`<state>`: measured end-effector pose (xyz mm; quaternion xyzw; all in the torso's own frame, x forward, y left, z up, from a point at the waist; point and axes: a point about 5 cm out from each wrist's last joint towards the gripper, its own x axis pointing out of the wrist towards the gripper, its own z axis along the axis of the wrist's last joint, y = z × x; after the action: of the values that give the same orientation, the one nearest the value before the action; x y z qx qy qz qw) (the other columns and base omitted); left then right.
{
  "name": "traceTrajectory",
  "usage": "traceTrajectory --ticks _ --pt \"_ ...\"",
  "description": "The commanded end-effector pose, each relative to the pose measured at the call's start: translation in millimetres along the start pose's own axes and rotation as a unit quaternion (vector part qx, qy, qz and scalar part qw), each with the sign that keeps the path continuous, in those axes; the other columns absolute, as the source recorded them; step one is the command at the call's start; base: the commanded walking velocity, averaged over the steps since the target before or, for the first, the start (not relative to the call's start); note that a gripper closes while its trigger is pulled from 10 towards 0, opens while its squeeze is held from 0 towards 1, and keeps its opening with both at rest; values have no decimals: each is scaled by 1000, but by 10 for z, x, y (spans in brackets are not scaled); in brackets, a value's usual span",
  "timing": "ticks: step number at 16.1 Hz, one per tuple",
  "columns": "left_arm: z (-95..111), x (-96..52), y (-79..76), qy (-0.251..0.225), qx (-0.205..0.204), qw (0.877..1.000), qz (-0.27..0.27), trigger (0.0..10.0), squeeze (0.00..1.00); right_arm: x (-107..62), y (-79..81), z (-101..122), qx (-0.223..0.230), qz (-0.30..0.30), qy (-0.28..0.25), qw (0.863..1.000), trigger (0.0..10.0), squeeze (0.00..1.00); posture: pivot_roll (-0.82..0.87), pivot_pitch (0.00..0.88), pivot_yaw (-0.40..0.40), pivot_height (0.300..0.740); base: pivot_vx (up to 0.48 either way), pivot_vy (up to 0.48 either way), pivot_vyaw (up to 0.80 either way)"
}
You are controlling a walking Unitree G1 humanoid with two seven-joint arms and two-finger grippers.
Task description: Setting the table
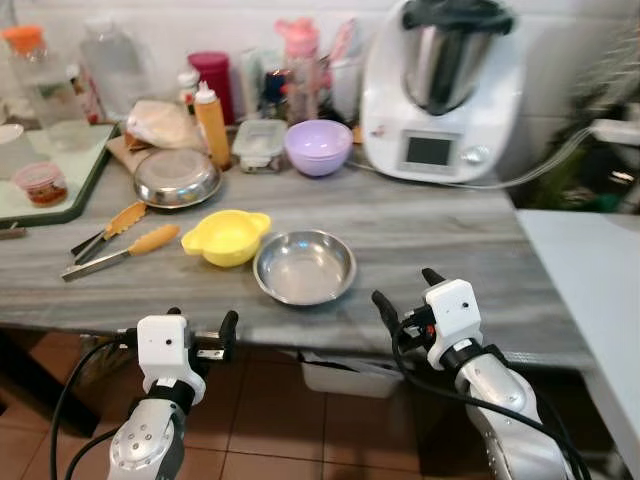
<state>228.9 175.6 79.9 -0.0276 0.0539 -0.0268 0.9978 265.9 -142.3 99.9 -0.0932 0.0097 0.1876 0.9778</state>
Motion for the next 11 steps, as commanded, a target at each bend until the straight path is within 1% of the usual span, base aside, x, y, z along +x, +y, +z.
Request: traceTrajectory --ticks 1,11 --pt "-15 -20 5 4 0 1000 7 10000 0 14 -32 -9 1 -5 5 1000 10000 0 -119 0 32 740 -304 0 0" --pt "-28 -1 25 6 3 1000 11 10000 0 67 -25 -20 1 -2 6 1000 10000 0 -115 0 28 740 -323 0 0"
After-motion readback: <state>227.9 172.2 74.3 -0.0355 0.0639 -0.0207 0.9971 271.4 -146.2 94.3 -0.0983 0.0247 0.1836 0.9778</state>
